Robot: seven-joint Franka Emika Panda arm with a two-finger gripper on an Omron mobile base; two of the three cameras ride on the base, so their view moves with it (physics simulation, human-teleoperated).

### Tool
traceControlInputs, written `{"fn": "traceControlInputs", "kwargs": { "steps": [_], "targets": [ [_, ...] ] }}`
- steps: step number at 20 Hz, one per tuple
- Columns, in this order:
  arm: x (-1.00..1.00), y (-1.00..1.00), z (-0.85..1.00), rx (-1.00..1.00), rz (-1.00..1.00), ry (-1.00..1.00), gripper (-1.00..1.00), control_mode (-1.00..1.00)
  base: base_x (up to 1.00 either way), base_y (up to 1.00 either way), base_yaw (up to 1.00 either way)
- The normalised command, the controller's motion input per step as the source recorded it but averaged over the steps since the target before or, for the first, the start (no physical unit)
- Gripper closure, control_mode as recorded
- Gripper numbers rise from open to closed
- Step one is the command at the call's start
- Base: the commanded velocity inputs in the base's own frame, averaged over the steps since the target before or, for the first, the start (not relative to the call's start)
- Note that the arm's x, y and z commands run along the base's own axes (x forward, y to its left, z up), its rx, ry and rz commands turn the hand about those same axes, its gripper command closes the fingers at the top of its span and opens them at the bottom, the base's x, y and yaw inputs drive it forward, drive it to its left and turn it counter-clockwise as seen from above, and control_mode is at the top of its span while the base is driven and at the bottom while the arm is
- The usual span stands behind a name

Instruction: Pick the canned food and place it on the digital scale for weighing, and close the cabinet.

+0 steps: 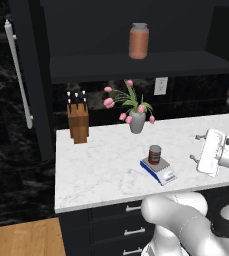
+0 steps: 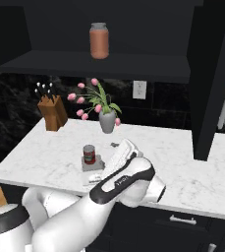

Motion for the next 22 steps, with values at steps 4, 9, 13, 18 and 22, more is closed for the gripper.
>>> {"fn": "traceControlInputs", "kwargs": {
  "steps": [4, 9, 13, 18, 22],
  "targets": [
    [-0.72, -0.68, 1.00, 0.22, 0.00, -0.48, -1.00, -1.00, 0.00, 0.00, 0.00],
    [-0.73, -0.58, 0.89, 0.25, 0.00, -0.41, -1.00, -1.00, 0.00, 0.00, 0.00],
    [-0.54, -0.39, 0.64, 0.22, -0.01, -0.39, -1.00, -1.00, 0.00, 0.00, 0.00],
    [-0.18, -0.20, 0.12, 0.07, -0.14, -0.23, -1.00, -1.00, 0.00, 0.00, 0.00],
    [-0.03, -0.52, 0.01, 0.10, -0.14, -0.01, -1.00, -1.00, 0.00, 0.00, 0.00]
  ]
}}
